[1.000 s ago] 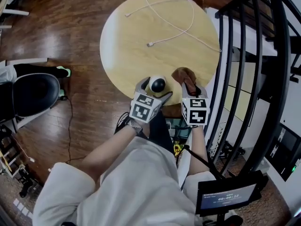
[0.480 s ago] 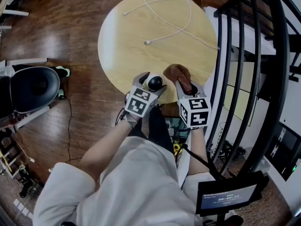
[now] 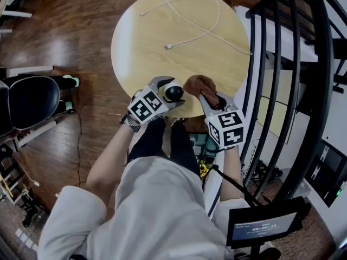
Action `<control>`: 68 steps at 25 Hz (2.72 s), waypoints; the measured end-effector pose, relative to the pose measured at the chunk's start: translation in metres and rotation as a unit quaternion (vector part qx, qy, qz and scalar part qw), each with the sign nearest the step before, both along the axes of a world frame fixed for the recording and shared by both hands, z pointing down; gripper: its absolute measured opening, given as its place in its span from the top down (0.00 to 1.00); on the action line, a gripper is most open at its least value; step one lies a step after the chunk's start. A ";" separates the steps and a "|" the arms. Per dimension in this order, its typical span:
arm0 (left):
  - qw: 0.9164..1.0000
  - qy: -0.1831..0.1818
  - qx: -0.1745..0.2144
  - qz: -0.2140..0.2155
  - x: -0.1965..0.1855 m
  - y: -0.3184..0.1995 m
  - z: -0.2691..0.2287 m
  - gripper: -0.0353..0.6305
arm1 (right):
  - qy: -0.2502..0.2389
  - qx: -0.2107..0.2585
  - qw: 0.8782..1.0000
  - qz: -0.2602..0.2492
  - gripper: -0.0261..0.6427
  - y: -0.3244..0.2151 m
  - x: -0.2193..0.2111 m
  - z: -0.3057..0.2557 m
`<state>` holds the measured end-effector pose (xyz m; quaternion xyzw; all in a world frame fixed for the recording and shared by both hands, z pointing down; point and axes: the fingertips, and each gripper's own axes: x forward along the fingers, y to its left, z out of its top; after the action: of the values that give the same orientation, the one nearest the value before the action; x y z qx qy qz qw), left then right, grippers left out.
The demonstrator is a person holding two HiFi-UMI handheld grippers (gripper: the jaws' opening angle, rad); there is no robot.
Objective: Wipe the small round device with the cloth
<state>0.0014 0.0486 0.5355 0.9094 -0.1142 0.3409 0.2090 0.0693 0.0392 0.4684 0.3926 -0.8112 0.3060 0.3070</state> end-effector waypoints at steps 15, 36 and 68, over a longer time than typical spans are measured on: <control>0.993 -0.010 0.031 0.113 0.003 0.009 -0.001 0.38 | -0.019 -0.047 0.996 -0.078 0.83 0.005 -0.042 0.022; 0.994 -0.021 0.016 0.107 0.004 0.015 -0.002 0.38 | 0.107 -0.107 0.983 -0.099 0.83 0.015 -0.037 0.106; 0.996 -0.025 -0.013 -0.087 -0.001 -0.001 0.010 0.36 | -0.071 -0.067 0.992 0.080 0.83 0.008 0.017 0.032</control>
<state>0.0000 0.0481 0.5458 0.8845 -0.1932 0.3455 0.2469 0.0862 0.0470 0.5005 0.4123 -0.7742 0.4107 0.2489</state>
